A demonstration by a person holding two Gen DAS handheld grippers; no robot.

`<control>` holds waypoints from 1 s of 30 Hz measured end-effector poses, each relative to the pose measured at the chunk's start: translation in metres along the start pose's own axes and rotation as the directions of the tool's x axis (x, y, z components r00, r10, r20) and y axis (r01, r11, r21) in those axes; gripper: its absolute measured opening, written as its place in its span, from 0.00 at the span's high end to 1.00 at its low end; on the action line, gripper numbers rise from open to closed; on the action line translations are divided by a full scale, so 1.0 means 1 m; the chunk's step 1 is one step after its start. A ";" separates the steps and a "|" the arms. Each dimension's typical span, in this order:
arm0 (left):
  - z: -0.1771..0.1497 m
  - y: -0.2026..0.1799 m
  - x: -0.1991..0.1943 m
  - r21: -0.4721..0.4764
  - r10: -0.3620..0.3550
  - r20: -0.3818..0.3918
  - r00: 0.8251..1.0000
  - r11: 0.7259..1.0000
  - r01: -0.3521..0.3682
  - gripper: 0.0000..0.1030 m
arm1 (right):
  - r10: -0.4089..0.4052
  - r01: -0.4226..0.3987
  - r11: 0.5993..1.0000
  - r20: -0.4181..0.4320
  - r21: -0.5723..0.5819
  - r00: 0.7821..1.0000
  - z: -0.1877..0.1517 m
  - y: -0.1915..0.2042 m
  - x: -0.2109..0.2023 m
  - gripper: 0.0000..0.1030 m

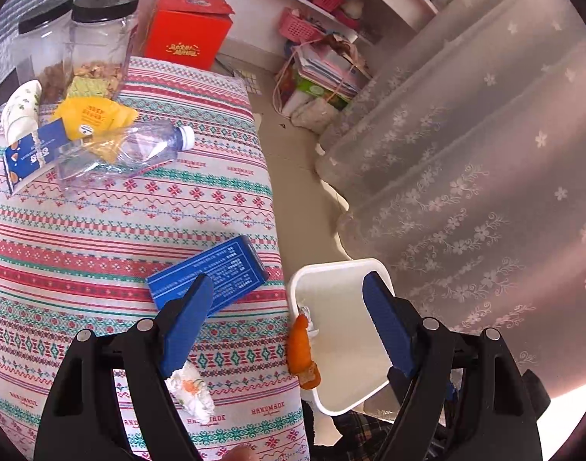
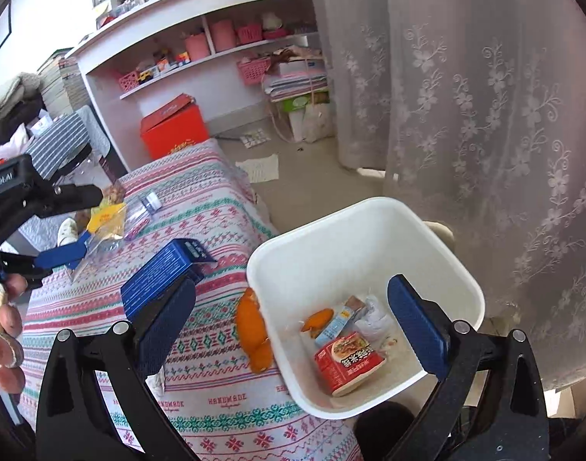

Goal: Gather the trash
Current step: 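Grasp the white leaf-print paper cup with the left tool while the right tool moves to the blue biscuit box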

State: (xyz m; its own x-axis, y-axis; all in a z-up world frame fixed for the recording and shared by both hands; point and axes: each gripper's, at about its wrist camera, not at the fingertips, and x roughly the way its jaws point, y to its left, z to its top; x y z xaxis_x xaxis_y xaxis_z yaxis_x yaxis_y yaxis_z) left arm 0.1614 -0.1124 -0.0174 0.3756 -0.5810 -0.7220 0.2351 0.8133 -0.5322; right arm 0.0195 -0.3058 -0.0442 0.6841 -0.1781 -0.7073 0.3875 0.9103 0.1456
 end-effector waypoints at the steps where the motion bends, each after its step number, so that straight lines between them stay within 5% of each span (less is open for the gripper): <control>1: 0.002 0.006 -0.004 -0.012 0.003 0.007 1.000 1.000 -0.003 0.24 | 0.005 -0.005 1.000 -0.010 -0.012 1.000 -0.001 0.005 0.002 0.07; 9: 0.007 0.048 -0.010 -0.090 0.059 -0.005 0.998 0.994 -0.059 0.24 | 0.105 -0.104 0.994 -0.117 0.009 0.988 -0.007 0.035 0.018 0.07; 14: 0.007 0.074 -0.007 -0.091 0.152 -0.043 0.988 0.984 -0.155 0.24 | 0.166 -0.165 0.986 -0.163 0.020 0.973 -0.009 0.061 0.024 0.07; 19: 0.023 0.115 -0.017 -0.032 0.338 -0.049 0.940 0.940 -0.340 0.24 | 0.232 -0.225 0.973 -0.224 0.057 0.947 -0.010 0.077 0.034 0.07; 24: 0.066 0.181 -0.036 -0.119 0.481 -0.050 0.876 0.868 -0.483 0.24 | 0.286 -0.257 0.957 -0.291 0.134 0.913 -0.011 0.082 0.047 0.07; 30: 0.123 0.249 -0.039 -0.327 0.484 -0.076 0.872 0.814 -0.480 0.24 | 0.311 -0.253 0.946 -0.336 0.204 0.889 -0.010 0.083 0.064 0.07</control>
State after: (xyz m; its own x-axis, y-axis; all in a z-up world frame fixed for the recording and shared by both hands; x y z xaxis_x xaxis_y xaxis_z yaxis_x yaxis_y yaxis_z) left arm 0.3153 0.1159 -0.0677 0.3730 -0.1155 -0.9206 -0.2823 0.9310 -0.2312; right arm 0.0895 -0.2381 -0.0844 0.5214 0.2501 -0.8158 0.3193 0.8295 0.4583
